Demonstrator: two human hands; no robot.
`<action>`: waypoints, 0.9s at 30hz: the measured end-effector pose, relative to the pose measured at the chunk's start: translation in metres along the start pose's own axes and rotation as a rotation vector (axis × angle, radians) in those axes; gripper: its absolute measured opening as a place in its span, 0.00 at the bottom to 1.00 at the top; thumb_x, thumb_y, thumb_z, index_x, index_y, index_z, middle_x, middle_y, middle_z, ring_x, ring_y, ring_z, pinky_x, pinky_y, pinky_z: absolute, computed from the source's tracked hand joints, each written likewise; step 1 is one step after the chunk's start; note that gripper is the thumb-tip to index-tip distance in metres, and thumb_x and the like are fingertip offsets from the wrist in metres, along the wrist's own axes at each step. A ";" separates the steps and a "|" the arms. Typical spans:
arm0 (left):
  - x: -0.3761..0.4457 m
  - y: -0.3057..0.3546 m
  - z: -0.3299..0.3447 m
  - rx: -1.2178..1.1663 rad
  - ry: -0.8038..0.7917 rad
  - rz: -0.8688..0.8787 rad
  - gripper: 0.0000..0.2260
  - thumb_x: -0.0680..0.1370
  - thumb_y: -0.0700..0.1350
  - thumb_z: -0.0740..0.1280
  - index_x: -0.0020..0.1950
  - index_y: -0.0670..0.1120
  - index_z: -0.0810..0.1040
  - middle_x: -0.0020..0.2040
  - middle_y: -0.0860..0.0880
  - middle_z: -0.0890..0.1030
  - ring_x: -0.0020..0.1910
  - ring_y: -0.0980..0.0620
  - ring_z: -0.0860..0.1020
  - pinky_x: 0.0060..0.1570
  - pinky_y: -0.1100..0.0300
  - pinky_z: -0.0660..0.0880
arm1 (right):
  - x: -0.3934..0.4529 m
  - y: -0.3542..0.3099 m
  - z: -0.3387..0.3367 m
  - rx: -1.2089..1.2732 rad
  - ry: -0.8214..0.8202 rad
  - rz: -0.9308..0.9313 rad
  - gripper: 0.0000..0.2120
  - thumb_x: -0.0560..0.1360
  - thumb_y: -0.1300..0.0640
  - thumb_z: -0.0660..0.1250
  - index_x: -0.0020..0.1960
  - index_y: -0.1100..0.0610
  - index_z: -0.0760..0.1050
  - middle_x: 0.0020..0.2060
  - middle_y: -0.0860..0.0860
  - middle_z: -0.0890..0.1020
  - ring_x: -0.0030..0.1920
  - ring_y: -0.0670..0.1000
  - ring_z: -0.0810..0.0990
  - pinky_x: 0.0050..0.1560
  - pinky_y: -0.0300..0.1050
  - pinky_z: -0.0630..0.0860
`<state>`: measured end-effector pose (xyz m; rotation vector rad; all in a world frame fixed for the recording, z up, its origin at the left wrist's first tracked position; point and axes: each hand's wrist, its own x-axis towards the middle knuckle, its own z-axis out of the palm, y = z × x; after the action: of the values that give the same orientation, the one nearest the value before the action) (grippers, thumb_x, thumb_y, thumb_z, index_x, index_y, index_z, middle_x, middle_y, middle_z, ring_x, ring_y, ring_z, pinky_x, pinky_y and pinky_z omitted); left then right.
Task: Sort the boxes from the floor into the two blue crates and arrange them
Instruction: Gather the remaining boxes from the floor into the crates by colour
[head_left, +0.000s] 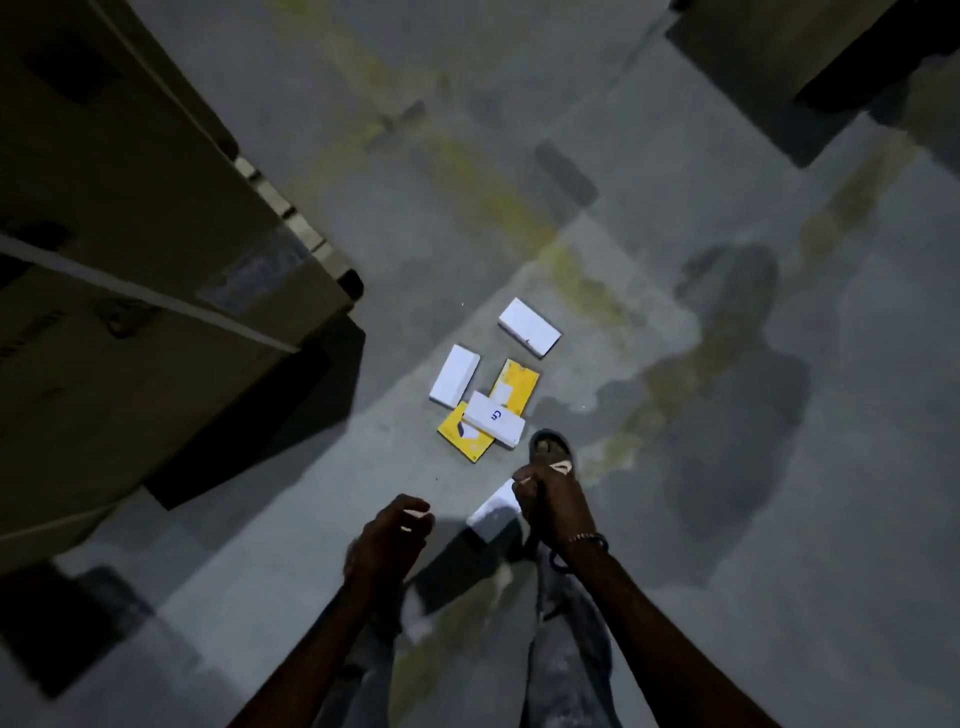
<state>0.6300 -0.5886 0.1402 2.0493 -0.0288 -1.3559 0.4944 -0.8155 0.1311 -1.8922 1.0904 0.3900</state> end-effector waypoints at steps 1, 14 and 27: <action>0.032 -0.009 0.016 -0.071 0.001 -0.073 0.09 0.78 0.33 0.70 0.58 0.41 0.79 0.42 0.45 0.85 0.35 0.51 0.83 0.36 0.60 0.79 | 0.037 0.023 0.009 -0.067 -0.034 0.010 0.09 0.71 0.48 0.64 0.43 0.49 0.81 0.36 0.47 0.84 0.39 0.41 0.81 0.45 0.46 0.77; 0.402 -0.110 0.247 -0.400 0.255 -0.151 0.49 0.76 0.47 0.77 0.84 0.46 0.45 0.76 0.41 0.70 0.69 0.42 0.76 0.56 0.63 0.72 | 0.380 0.192 0.102 -0.237 -0.184 -0.070 0.06 0.72 0.53 0.70 0.50 0.50 0.80 0.38 0.47 0.85 0.44 0.51 0.85 0.49 0.46 0.78; 0.474 -0.141 0.259 -0.327 0.394 0.025 0.45 0.76 0.52 0.70 0.84 0.42 0.48 0.82 0.38 0.56 0.79 0.36 0.57 0.74 0.46 0.59 | 0.517 0.139 0.209 -0.094 -0.047 -0.247 0.39 0.66 0.33 0.76 0.71 0.49 0.70 0.59 0.53 0.80 0.60 0.55 0.80 0.64 0.55 0.78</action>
<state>0.5878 -0.7866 -0.3802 1.9862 0.3181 -0.8547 0.7040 -0.9488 -0.3870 -2.0616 0.8069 0.3476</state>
